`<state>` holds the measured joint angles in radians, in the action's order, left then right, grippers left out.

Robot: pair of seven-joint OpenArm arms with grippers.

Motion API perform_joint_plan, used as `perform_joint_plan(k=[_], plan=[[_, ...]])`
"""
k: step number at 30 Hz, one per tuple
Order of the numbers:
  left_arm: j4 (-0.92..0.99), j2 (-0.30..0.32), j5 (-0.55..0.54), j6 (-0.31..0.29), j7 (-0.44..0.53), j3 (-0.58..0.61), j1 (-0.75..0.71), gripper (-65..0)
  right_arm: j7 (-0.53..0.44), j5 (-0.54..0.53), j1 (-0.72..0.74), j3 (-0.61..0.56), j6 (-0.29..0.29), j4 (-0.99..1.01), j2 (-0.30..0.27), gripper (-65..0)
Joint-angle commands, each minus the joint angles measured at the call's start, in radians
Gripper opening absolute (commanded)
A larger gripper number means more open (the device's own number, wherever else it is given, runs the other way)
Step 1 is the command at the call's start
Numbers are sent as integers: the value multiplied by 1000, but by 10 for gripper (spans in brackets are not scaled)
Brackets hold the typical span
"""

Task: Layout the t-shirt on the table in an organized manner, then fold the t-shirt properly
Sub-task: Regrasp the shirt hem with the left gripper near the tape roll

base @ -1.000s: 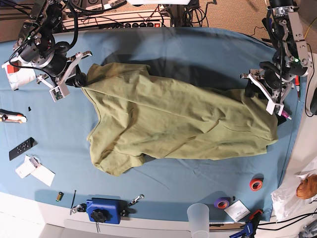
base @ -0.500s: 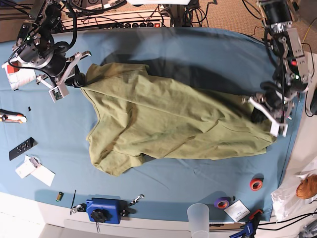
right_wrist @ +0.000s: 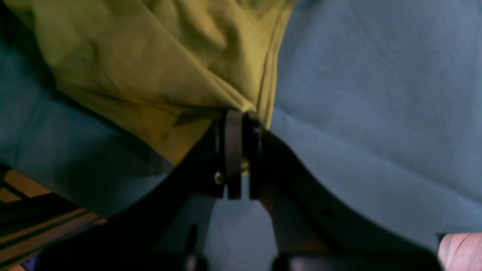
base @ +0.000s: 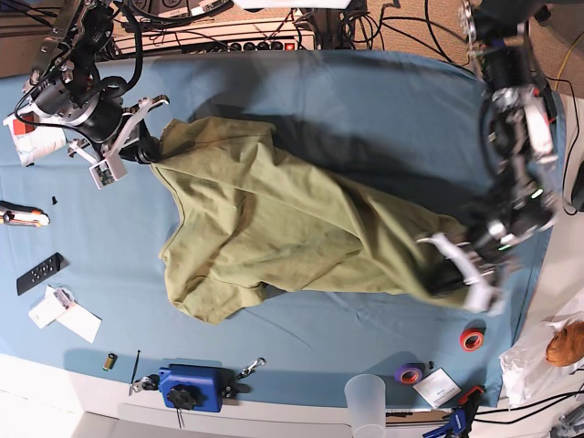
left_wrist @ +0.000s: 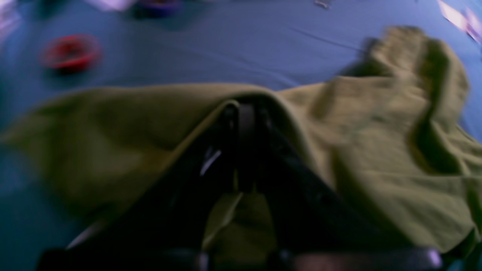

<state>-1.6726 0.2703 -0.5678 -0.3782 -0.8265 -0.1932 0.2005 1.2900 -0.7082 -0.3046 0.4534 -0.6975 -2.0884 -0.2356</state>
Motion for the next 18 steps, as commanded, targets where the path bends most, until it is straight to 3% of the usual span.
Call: perform_joint_plan(k=[1, 6, 10, 13, 14, 17, 18], plan=[[16, 6, 16, 0, 43, 48, 42, -650, -23, -14, 6, 6, -1, -18, -17, -650], [146, -2, 163, 111, 93, 262, 173, -650, -25, -14, 6, 6, -1, -18, -17, -650], [158, -8, 210, 120, 51, 304, 233, -650, -34, -14, 6, 6, -1, -18, -16, -650], [158, -6, 210, 94, -22, 301, 252, -418, -37, -14, 6, 6, -1, -18, -16, -650], [158, -4, 210, 101, -42, 301, 255, -372, -42, -14, 7, 6, -1, -18, -16, -650], [142, 5, 229, 208, -120, 293, 260, -358, -60, -13, 8, 6, -1, -18, -16, -650], [129, 8, 252, 215, -135, 286, 259, -358, -64, -13, 9, 6, -1, -18, -16, -650]])
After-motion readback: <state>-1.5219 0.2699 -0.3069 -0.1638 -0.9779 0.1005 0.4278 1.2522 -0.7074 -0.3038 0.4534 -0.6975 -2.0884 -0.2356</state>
